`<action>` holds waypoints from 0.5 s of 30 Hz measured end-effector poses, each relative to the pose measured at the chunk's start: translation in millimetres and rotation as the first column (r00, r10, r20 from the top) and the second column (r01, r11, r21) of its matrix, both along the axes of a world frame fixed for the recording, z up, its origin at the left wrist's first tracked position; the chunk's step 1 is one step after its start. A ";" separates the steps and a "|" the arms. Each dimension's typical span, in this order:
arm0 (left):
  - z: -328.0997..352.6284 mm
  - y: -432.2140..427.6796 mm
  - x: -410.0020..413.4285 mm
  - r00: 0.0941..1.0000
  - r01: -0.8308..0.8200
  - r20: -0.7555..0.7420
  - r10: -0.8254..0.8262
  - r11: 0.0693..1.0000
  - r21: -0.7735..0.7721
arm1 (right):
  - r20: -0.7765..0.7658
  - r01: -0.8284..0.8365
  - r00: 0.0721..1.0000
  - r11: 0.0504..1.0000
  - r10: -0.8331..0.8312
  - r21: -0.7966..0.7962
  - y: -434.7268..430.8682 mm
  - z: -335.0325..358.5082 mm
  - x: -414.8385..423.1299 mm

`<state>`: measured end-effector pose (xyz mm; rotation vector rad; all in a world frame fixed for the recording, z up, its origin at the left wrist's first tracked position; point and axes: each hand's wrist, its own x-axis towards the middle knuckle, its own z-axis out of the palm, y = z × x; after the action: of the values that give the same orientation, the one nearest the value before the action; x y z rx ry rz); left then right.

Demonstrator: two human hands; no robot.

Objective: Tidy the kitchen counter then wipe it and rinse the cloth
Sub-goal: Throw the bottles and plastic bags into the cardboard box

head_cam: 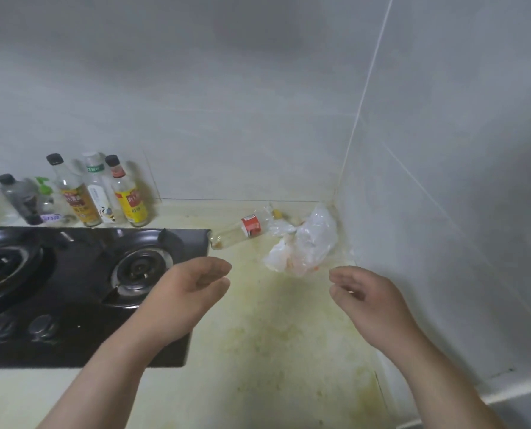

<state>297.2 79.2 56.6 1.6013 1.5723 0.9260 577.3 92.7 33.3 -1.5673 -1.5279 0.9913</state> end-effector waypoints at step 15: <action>-36.9 104.7 -37.1 0.999 -0.001 0.037 0.004 0.996 -0.086 | 0.079 0.021 0.997 0.997 -0.015 -0.072 91.6 -20.2 -21.5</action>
<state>260.1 183.9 19.7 1.5145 1.5678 0.8720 555.8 184.3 13.1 -1.6858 -1.5437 0.9957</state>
